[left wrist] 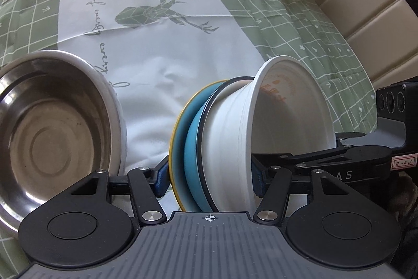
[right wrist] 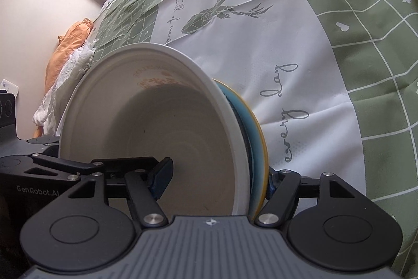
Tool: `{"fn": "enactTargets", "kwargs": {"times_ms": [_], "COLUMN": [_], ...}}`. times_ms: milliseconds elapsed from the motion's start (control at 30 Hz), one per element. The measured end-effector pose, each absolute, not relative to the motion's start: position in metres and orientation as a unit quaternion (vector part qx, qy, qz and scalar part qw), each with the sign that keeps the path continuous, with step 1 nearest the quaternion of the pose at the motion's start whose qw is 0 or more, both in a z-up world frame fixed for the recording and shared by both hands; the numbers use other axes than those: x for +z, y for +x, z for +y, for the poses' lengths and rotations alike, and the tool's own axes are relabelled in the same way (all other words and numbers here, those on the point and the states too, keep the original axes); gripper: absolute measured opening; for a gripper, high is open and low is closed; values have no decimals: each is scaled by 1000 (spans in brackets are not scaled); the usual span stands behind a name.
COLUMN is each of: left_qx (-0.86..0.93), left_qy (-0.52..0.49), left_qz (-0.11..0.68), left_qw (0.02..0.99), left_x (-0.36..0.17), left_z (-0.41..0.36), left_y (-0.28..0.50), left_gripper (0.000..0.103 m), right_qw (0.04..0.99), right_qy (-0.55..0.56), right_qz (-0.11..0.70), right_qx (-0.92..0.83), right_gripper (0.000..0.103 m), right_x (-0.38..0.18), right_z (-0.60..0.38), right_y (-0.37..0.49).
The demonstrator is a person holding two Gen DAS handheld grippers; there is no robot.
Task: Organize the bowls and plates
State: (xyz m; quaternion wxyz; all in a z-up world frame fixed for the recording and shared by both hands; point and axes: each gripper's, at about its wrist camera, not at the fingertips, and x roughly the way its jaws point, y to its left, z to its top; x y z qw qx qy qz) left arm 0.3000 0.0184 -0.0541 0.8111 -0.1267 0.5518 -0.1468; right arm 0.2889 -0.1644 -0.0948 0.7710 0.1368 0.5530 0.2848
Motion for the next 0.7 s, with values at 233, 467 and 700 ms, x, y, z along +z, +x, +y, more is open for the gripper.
{"fn": "enactTargets", "kwargs": {"times_ms": [233, 467, 700], "left_qx": [-132, -132, -129], "left_qy": [-130, -165, -194], "left_qz": [553, 559, 568], "left_qw": [812, 802, 789], "left_x": [-51, -58, -60], "left_z": [34, 46, 54], "left_y": [287, 293, 298], "left_gripper": [62, 63, 63], "right_qw": [760, 749, 770], "right_qy": [127, 129, 107], "right_qz": [558, 575, 565], "right_qx": [307, 303, 275], "right_gripper": [70, 69, 69], "right_x": [-96, -99, -95], "right_z": [-146, -143, -156], "right_y": [289, 298, 294]}}
